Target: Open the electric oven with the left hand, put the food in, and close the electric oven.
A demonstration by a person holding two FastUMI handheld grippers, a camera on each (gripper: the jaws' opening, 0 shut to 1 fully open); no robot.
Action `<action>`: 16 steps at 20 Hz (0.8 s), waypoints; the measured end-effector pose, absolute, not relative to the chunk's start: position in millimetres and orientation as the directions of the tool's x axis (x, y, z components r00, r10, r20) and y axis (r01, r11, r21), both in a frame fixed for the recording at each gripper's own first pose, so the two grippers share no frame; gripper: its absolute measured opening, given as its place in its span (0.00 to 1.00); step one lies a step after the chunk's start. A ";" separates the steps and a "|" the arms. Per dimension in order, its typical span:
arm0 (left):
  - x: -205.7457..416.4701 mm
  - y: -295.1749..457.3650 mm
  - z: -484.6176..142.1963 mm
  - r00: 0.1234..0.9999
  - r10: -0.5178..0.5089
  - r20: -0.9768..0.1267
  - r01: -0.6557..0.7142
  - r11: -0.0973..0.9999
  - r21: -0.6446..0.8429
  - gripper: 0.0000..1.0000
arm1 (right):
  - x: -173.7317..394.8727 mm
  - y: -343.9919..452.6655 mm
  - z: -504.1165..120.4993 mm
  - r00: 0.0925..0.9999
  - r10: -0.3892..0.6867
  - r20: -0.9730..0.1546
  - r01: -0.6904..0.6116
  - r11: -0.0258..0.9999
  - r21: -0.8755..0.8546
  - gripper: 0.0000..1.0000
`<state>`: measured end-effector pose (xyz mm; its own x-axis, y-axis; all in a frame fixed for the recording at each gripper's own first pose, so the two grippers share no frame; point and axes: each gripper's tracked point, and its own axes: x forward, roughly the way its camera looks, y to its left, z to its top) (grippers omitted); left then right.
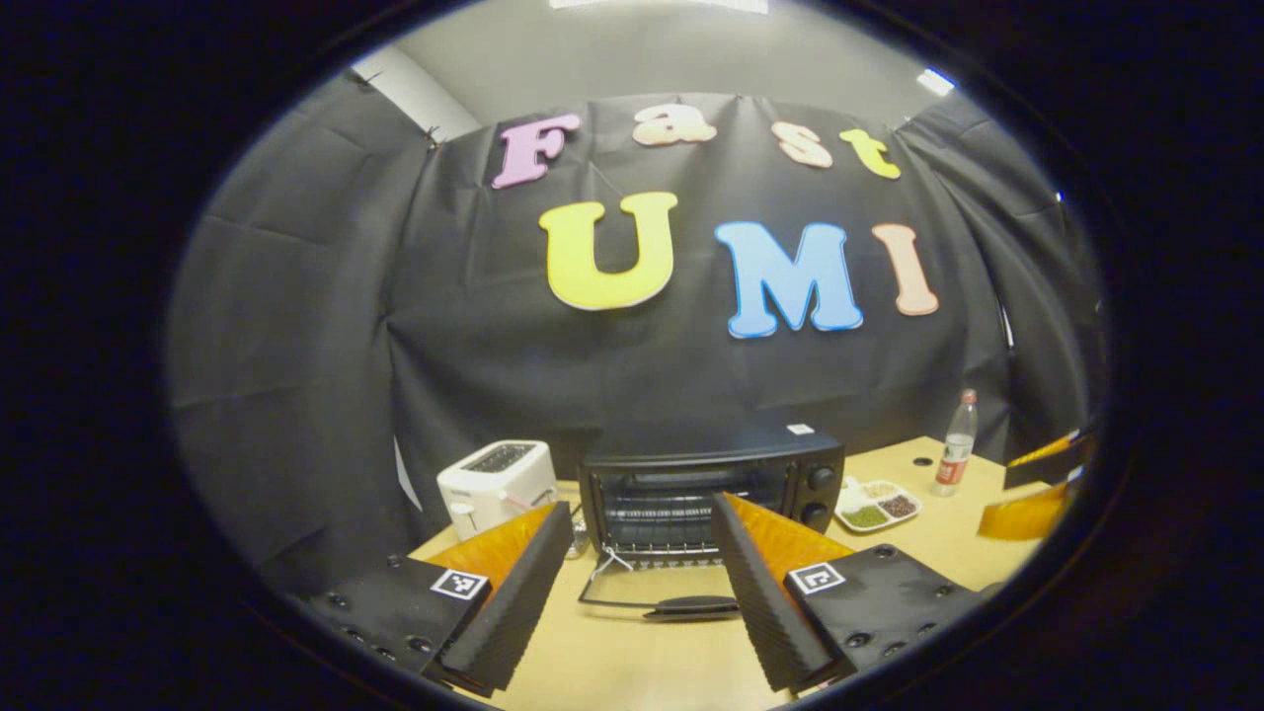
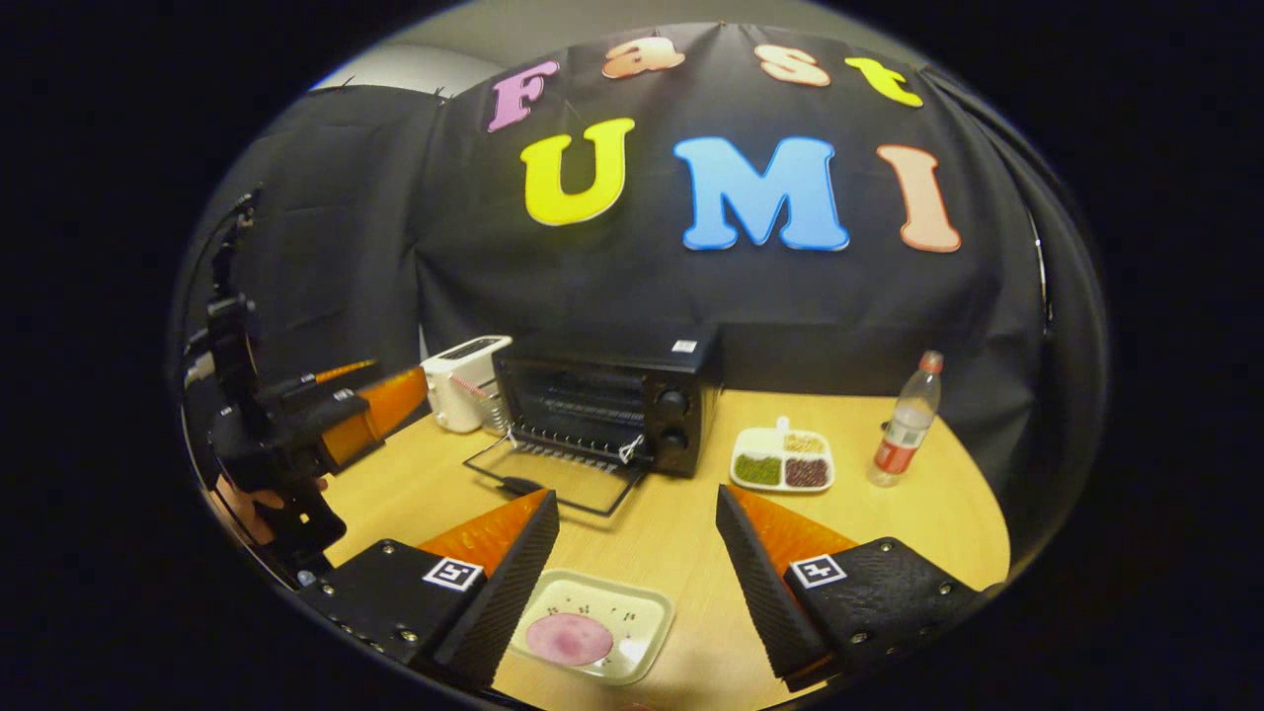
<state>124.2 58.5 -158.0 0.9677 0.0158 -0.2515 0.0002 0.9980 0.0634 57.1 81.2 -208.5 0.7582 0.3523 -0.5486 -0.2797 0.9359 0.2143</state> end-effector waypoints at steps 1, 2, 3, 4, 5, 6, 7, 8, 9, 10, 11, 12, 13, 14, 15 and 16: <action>118.8 61.6 -144.7 0.973 0.017 -0.231 -0.003 0.998 0.063 0.94 | 53.5 82.1 -217.7 0.731 0.366 -0.576 -0.284 0.930 0.231 0.98; 112.4 63.6 -135.5 0.975 0.019 -0.220 -0.005 0.998 0.064 0.95 | 50.7 82.4 -223.2 0.710 0.376 -0.596 -0.286 0.926 0.245 0.98; 108.3 66.1 -128.6 0.977 0.024 -0.214 -0.010 0.998 0.068 0.95 | 47.7 82.5 -231.1 0.682 0.384 -0.622 -0.289 0.923 0.253 0.97; 102.9 70.1 -122.2 0.977 0.032 -0.209 -0.017 0.997 0.074 0.96 | 42.2 82.8 -242.1 0.647 0.393 -0.653 -0.292 0.919 0.264 0.98; 98.8 72.8 -116.3 0.978 0.042 -0.203 -0.027 0.997 0.077 0.97 | 36.0 84.3 -253.1 0.606 0.406 -0.684 -0.294 0.913 0.282 0.98; 94.2 75.5 -111.9 0.979 0.051 -0.196 -0.036 0.996 0.077 0.98 | 30.3 86.9 -261.8 0.561 0.427 -0.709 -0.294 0.903 0.312 0.98; 91.1 77.0 -109.0 0.979 0.062 -0.193 -0.048 0.996 0.076 0.99 | 24.0 90.4 -271.9 0.513 0.451 -0.731 -0.291 0.892 0.347 0.98; 87.7 78.1 -108.7 0.978 0.069 -0.196 -0.055 0.995 0.078 0.99 | 17.3 95.8 -278.9 0.463 0.483 -0.743 -0.287 0.875 0.389 0.98; 85.6 79.3 -110.2 0.976 0.078 -0.202 -0.062 0.995 0.083 0.99 | 12.1 99.7 -286.1 0.418 0.505 -0.755 -0.280 0.862 0.422 0.98; 82.2 81.4 -111.0 0.975 0.084 -0.205 -0.068 0.994 0.087 0.99 | 9.7 102.6 -295.6 0.382 0.515 -0.767 -0.273 0.856 0.438 0.96; 80.1 83.2 -111.4 0.974 0.089 -0.206 -0.072 0.993 0.091 0.99 | 8.3 101.6 -302.5 0.365 0.510 -0.779 -0.269 0.858 0.436 0.95; 76.5 85.3 -111.1 0.974 0.095 -0.208 -0.076 0.993 0.095 0.99 | 6.1 97.3 -310.4 0.347 0.496 -0.796 -0.270 0.866 0.422 0.96; 74.0 87.9 -112.5 0.971 0.104 -0.216 -0.083 0.991 0.102 0.99 | 4.1 93.0 -319.1 0.331 0.479 -0.813 -0.270 0.873 0.405 0.96; 70.7 90.9 -116.4 0.968 0.112 -0.223 -0.089 0.990 0.111 0.99 | 1.4 89.8 -326.2 0.312 0.464 -0.829 -0.266 0.880 0.393 0.96; 68.9 92.6 -118.1 0.966 0.119 -0.229 -0.094 0.989 0.119 0.99 | 0.0 87.1 -333.3 0.288 0.456 -0.842 -0.259 0.884 0.390 0.96; 66.8 95.0 -118.2 0.965 0.125 -0.230 -0.098 0.987 0.125 0.99 | -5.2 86.5 -340.1 0.263 0.452 -0.853 -0.247 0.886 0.393 0.96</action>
<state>66.8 95.0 -118.2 0.9651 0.1247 -0.2302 -0.0978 0.9874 0.1247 -5.2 86.5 -340.1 0.2625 0.4516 -0.8527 -0.2474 0.8857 0.3929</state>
